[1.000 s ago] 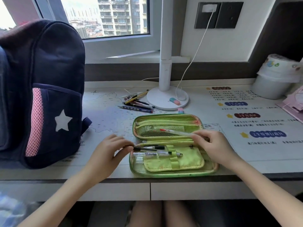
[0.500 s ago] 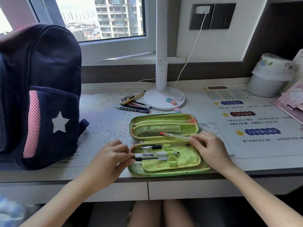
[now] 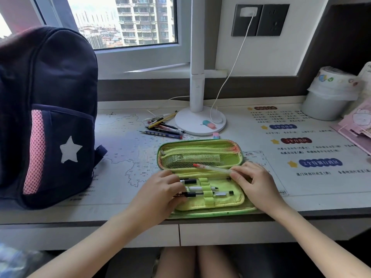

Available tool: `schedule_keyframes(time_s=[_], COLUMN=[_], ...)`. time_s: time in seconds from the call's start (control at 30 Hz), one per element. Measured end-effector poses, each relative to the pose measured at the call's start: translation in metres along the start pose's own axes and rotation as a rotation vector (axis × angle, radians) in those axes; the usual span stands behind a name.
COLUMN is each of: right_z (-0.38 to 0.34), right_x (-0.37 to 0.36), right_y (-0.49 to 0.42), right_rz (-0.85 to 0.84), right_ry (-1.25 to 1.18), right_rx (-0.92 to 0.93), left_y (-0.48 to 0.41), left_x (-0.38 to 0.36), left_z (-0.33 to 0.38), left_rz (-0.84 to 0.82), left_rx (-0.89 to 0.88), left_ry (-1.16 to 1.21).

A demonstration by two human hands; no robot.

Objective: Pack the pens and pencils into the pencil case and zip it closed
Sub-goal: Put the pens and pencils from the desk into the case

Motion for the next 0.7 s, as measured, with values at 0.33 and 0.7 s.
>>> schedule_keyframes(time_s=[0.33,0.7], right_z=[-0.051,-0.009], right_x=[-0.003,-0.002], right_y=[0.001,0.0], right_rz=[-0.158,-0.046], right_ry=[-0.162,-0.025], right_rx=[0.152,0.038], left_y=[-0.013,0.034], left_x=[0.025,0.026], left_z=[-0.005,-0.058], left_rz=[0.108,0.165], left_rx=[0.11,0.306], left_ry=[0.249,0.235])
Point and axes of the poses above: each hand's wrist, its own y-axis away from the middle knuckle, its own x-axis out of the back of the hand, z = x × y, the point moved 3 cm from there along -y, towards the middle knuckle, and after that the axes turned 11 degrees about -z, right-handed, at the moved point
